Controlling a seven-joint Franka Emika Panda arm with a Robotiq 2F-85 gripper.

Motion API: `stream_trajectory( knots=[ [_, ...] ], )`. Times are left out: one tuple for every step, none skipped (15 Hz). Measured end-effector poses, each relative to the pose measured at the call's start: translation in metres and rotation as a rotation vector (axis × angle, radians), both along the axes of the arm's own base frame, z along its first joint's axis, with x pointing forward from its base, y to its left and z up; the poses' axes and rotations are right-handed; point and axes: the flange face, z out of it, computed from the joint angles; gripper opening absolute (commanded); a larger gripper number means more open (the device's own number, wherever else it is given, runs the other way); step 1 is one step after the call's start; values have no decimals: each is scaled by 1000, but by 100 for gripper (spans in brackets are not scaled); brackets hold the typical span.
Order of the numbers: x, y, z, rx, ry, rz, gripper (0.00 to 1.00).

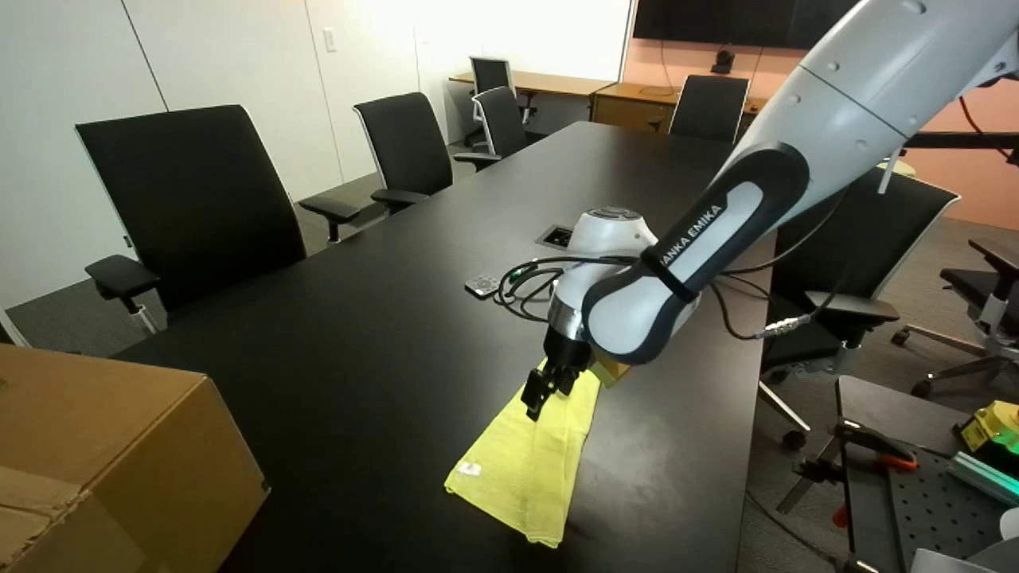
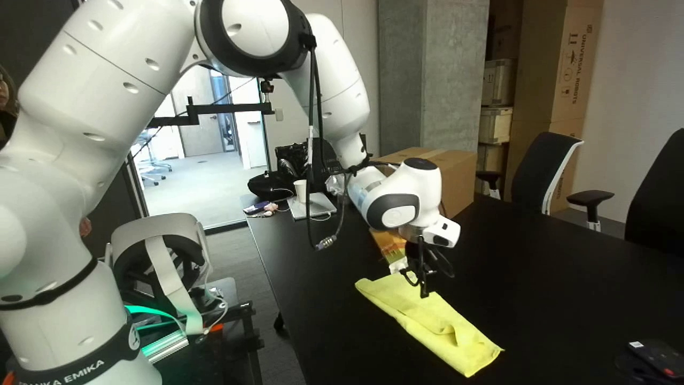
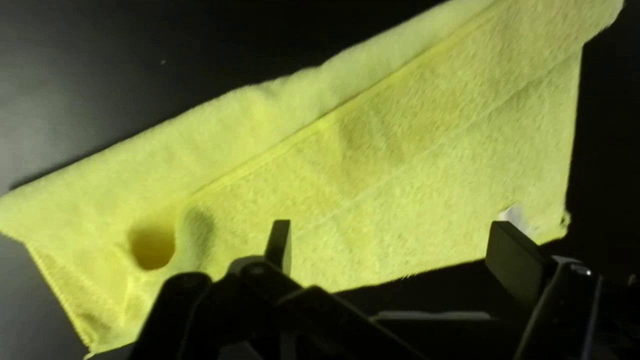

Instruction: Fold the towel from bottom to top.

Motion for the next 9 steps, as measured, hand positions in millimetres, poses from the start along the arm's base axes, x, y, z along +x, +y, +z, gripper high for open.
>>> stream_trajectory(
  knots=[
    [-12,17,-1,-4,15,54,100],
    [-23,32,-2,-10,30,107,100],
    [-34,46,-5,-17,46,161,100],
    [-44,58,-9,-26,61,213,100],
    [-54,68,-13,-37,75,265,100],
    [-61,77,-17,-48,86,318,100],
    [-68,85,-20,-60,90,371,100],
    [-73,92,-22,-72,91,423,100],
    [-77,98,-23,-87,88,475,100]
  ],
)
